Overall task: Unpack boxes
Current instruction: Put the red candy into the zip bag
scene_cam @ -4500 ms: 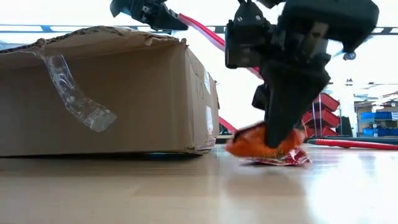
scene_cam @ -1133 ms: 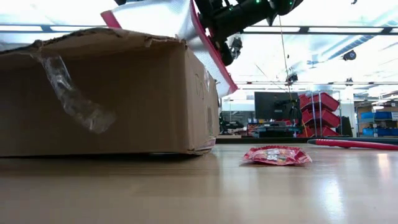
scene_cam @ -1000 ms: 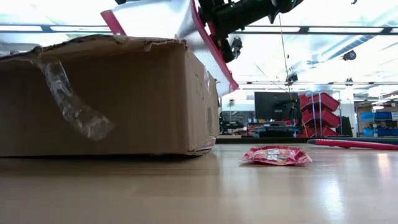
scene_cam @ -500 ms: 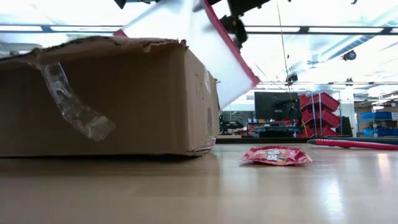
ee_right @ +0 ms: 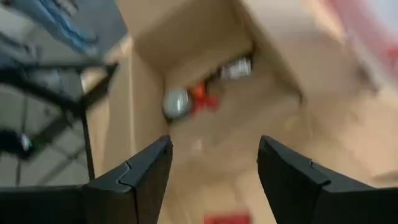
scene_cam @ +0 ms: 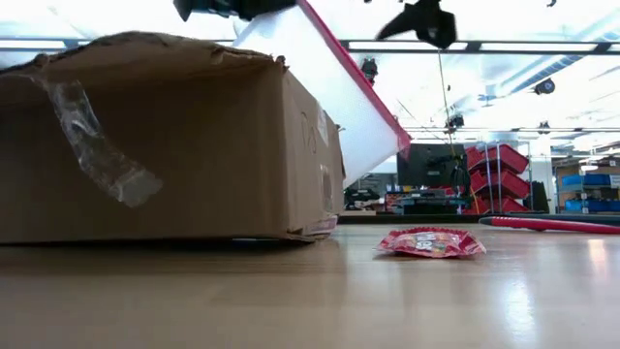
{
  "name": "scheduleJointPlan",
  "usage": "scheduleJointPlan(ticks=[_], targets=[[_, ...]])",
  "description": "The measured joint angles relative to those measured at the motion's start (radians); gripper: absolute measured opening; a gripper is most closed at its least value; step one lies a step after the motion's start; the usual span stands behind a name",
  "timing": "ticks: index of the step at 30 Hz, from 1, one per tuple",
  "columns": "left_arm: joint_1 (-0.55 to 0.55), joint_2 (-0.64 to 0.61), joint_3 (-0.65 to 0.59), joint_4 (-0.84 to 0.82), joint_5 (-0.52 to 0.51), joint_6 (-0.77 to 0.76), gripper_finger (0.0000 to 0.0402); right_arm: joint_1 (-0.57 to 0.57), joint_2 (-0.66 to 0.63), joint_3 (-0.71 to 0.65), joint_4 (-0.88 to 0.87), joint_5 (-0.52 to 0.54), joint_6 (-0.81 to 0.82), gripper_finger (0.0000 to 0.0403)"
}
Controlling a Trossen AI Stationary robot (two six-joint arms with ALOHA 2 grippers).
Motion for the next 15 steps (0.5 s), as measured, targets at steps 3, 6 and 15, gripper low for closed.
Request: scheduleJointPlan(ticks=[3,6,15], targets=[[0.007,0.001,0.0,-0.007,-0.001,0.01,0.0,0.062,0.064,0.0,-0.046,-0.001,-0.002,0.0212],[0.007,0.001,0.0,-0.012,-0.01,0.012,0.0,0.112,0.155,0.0,-0.048,-0.015,-0.001,0.022],[0.007,0.001,-0.001,-0.061,-0.01,0.012,0.0,0.163,0.415,-0.001,-0.016,-0.141,0.014,0.0293]])
